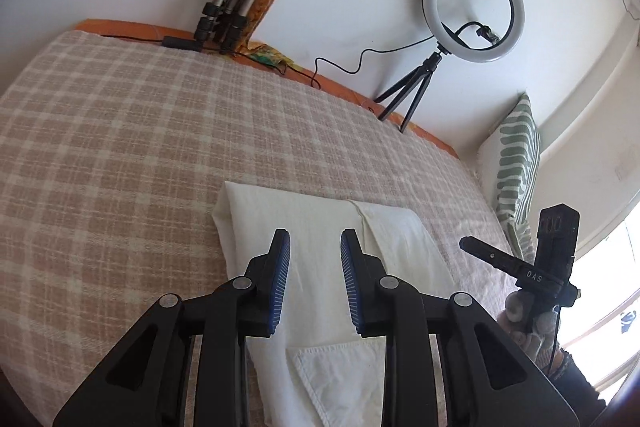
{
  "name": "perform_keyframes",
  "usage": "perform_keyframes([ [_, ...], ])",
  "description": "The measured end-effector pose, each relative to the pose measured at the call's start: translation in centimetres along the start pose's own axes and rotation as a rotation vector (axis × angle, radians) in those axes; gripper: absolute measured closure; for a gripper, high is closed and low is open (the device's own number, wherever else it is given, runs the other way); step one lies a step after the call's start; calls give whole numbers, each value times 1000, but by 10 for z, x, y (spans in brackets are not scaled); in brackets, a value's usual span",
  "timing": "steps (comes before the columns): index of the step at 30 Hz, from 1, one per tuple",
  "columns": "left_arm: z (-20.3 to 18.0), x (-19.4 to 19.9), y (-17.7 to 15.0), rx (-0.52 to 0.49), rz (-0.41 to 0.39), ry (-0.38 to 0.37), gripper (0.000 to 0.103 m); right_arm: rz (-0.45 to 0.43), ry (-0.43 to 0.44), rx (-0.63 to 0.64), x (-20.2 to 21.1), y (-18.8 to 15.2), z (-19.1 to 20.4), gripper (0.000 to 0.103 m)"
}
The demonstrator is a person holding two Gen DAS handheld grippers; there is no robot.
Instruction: Fold small clothes
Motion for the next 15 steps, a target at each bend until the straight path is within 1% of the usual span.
perform_keyframes([
  [4,-12,-22,6,-88,-15,32,79,0,-27,126,-28,10,30,49],
  [6,-11,-32,4,-151,-9,72,79,26,-31,153,-46,9,38,49],
  [8,-2,-44,-3,-193,35,130,79,61,-51,174,-61,3,41,49],
  [10,16,-55,-18,-205,96,198,78,102,-81,196,-74,-4,40,49],
  [11,25,-59,-27,-198,126,201,79,125,-99,207,-80,-8,37,49],
  [12,25,-55,-28,-227,57,186,75,141,-112,213,-84,-12,34,49],
  [14,23,-58,-34,-285,77,197,75,157,-126,239,-88,-18,30,50],
  [15,24,-58,-34,-285,85,195,75,155,-134,248,-88,-18,29,50],
])
Point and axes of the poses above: each gripper's, at about its wrist camera, not at the fingertips, and x roughly against the way its jaws point, z to its left, y to its top, the point moved 4 cm from there along -x, roughly the way its jaws point, and after that the axes turned 13 degrees about -z, right-handed, at the moved point
